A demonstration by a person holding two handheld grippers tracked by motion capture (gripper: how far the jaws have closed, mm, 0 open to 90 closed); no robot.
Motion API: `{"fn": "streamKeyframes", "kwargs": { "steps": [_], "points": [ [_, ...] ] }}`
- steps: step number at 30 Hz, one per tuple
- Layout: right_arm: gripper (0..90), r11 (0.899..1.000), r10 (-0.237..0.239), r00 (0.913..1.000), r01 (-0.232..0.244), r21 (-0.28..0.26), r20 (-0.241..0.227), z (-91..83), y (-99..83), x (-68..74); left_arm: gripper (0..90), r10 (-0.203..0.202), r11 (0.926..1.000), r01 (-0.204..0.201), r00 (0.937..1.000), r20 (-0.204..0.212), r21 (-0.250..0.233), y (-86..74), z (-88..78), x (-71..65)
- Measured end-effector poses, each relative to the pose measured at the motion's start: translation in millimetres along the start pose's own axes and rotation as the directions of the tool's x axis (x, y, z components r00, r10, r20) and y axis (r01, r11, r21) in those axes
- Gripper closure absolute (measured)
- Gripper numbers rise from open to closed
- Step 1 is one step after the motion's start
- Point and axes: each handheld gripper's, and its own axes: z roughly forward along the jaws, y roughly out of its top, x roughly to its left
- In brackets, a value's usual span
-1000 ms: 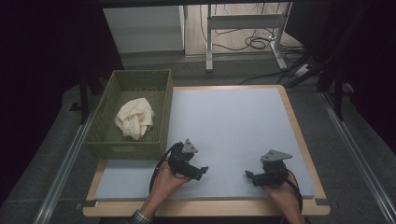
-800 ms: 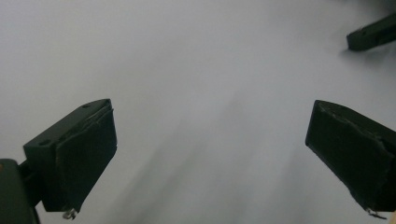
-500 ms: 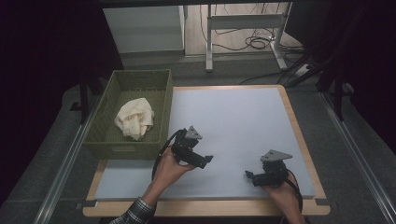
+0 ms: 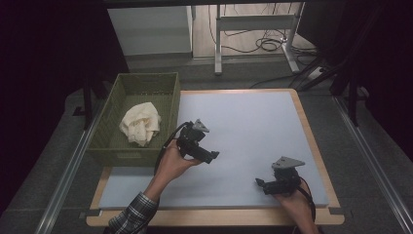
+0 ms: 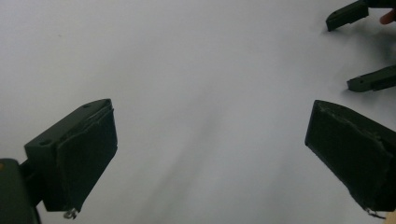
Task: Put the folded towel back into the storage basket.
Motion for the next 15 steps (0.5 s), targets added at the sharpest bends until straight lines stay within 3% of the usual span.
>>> {"fn": "streamKeyframes", "kwargs": {
  "steps": [12,15],
  "points": [
    [10.1,1.000,0.001,1.0000,-0.001,-0.002,0.000,0.2,-0.1,0.0,3.8,-0.050,0.9982,0.051,0.9975,-0.050,0.030,11.9,-29.7,47.5],
    [10.1,1.000,0.001,1.0000,-0.001,-0.002,0.000,0.2,-0.1,0.0,4.2,-0.069,0.9967,0.072,0.9938,-0.087,0.037,11.0,-40.0,65.7]
  ]
}}
